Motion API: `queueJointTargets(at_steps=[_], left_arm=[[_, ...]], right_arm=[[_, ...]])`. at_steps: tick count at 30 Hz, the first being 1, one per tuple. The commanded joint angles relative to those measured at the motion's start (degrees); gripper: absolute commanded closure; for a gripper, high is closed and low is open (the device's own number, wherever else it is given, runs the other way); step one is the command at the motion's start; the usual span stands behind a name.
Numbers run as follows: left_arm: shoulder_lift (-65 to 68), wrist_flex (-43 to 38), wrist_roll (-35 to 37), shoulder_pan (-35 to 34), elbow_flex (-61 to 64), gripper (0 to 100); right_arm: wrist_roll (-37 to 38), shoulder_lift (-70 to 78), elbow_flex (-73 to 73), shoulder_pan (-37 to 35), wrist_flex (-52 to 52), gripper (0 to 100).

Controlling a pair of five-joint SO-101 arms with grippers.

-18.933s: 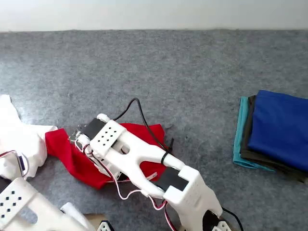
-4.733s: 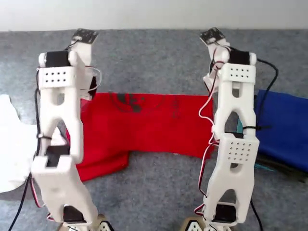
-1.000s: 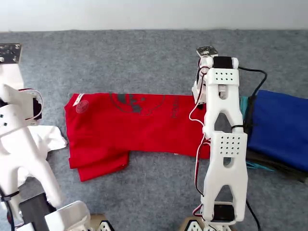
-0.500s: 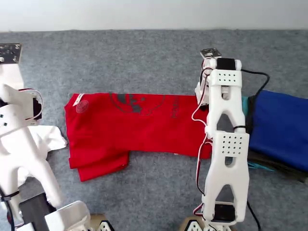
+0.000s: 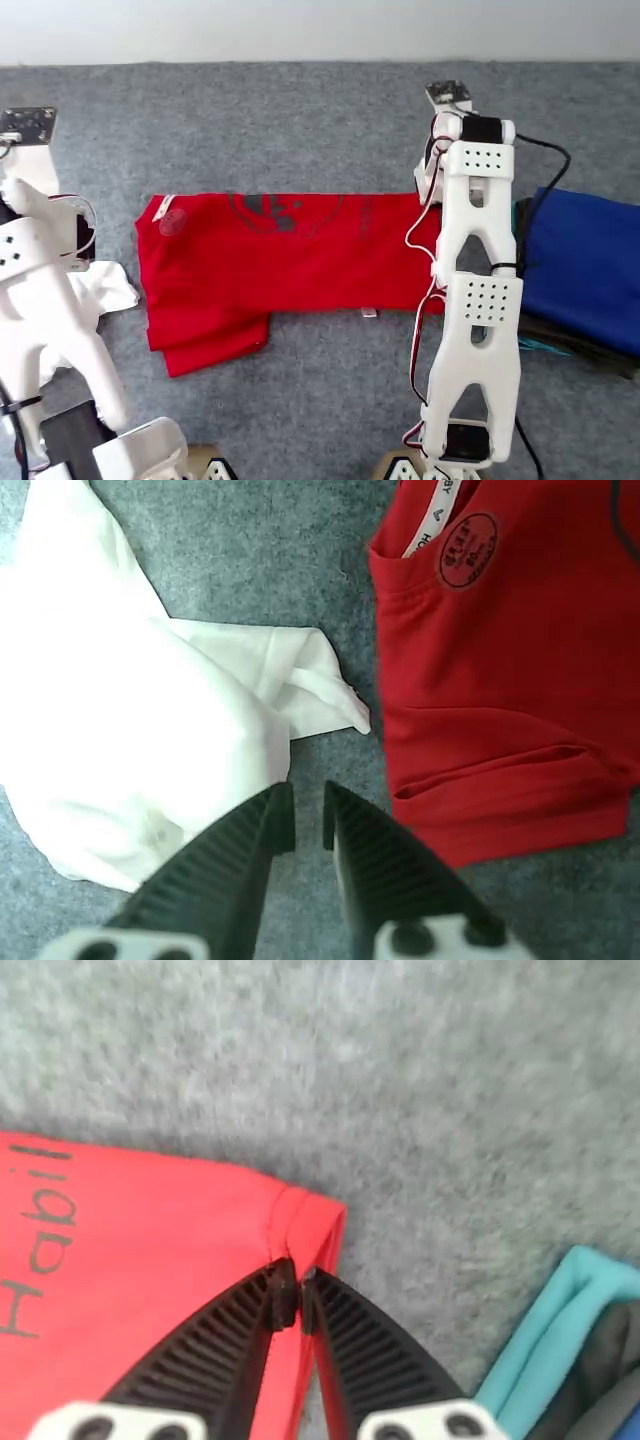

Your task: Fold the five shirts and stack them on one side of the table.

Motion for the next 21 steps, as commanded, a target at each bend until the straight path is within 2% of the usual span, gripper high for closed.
queueJointTargets(at_steps=[1,7,13,16,21], left_arm=[[-2.5,1.1,-0.5,0.2,-0.6,94],[-2.6,1.1,-0.5,0.0,-0.7,94],[-5.3,1.1,-0.4,-0.2,-0.7,94],[-8.9,1.1,-0.3,-0.2,-0.7,94],[-12.6,1.1,-0.1,0.2,-0.7,94]], right_arm=[[0.5,-0.7,-2.3,0.6,-1.8,98.8],[0.5,-0.8,0.1,1.0,-1.8,95.9],[0.2,-1.5,-1.1,0.9,3.3,74.6],[0.2,-1.5,-5.8,1.0,7.2,77.5],[0.2,-1.5,-11.6,0.9,8.4,93.5]])
